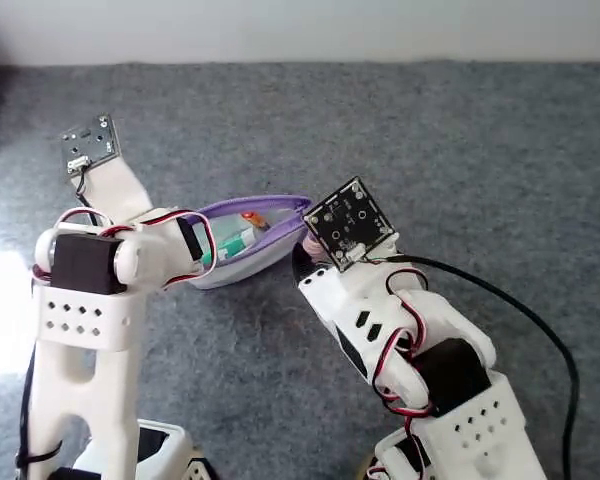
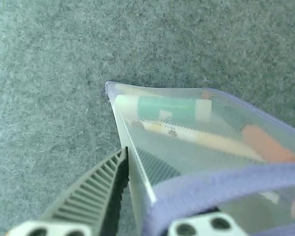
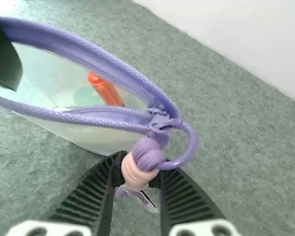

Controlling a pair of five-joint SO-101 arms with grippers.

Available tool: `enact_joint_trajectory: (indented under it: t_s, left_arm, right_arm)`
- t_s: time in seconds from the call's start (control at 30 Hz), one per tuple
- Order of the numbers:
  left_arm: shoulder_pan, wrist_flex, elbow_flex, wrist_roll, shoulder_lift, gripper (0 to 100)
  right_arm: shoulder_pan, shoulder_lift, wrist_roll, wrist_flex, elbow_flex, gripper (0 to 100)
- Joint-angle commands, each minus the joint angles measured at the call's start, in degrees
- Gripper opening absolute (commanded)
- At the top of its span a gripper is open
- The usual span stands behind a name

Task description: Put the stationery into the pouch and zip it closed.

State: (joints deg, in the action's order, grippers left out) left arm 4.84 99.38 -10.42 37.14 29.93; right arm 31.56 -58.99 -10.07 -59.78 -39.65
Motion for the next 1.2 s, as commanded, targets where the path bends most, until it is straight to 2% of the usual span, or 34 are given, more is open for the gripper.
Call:
enact_joint_trajectory:
  t_s: [0.0,0.1,0.27,0.33,0.53,0.7,0.9,1.03,1.17]
  left_arm:
    - [0.35,1.32,4.88,-2.29,1.14,7]
    - [0.35,1.05,7.43,-6.07,5.19,16]
    - [0.35,1.05,8.92,-6.68,12.40,36]
    - [0.35,1.14,8.92,-6.77,14.95,40]
    - [0.35,1.05,8.40,-10.37,23.38,40]
    - [0.35,1.05,0.48,-15.47,29.10,40]
    - [-0.26,0.88,-11.56,-15.30,31.38,39]
    - [-0.26,-0.88,-16.04,-10.90,29.36,32]
    - [-0.88,-7.38,-16.66,-8.70,26.11,26]
  right_arm:
    - [0.57,-0.66,0.70,3.56,0.62,0.8]
    - [0.57,0.84,0.53,7.60,0.62,0.8]
    - [0.57,2.59,0.26,11.65,0.62,0.8]
    - [0.57,3.03,0.26,12.35,0.62,0.8]
    - [0.57,5.85,0.18,15.43,4.31,0.8]
    - [0.57,10.86,0.26,13.67,11.78,0.8]
    - [0.57,12.79,0.79,1.10,20.57,0.8]
    - [0.66,12.97,2.90,-7.87,27.69,0.8]
    - [0.84,12.88,2.73,-17.80,31.91,0.8]
